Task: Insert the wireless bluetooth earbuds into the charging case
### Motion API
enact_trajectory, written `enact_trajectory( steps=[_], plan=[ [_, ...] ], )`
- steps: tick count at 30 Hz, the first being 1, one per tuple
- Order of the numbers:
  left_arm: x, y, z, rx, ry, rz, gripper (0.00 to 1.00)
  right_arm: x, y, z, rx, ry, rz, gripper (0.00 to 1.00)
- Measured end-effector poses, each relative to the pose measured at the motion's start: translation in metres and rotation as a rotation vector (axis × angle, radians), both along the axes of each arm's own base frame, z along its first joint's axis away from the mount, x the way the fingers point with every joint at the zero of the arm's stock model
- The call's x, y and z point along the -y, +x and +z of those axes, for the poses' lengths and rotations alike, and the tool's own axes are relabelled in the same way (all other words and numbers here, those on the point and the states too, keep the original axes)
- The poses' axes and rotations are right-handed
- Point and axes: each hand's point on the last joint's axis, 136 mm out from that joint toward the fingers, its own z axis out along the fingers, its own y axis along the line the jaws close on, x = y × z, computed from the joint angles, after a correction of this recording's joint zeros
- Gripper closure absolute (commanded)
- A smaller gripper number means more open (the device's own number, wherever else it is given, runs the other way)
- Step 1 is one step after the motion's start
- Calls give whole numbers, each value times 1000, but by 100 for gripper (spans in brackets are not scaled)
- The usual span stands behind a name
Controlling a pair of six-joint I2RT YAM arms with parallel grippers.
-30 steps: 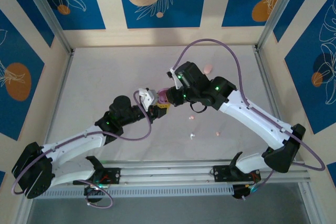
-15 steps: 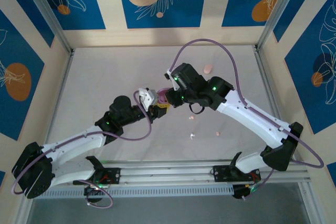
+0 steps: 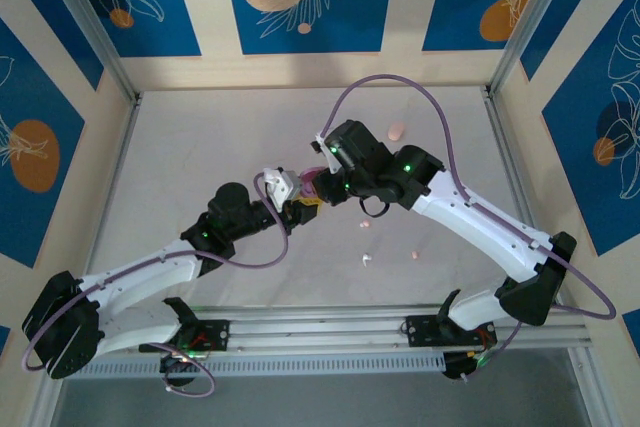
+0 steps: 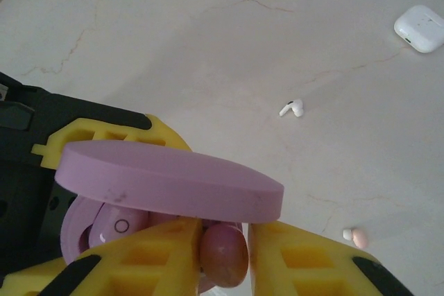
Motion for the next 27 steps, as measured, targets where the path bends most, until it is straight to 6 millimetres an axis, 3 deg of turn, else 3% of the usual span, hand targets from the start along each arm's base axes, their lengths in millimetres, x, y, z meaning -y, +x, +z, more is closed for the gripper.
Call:
enact_trajectory(
  steps=[27],
  plan=[
    [0,0,7,15,-25,0,67,4,-11,13,-97,203,20,63]
  ],
)
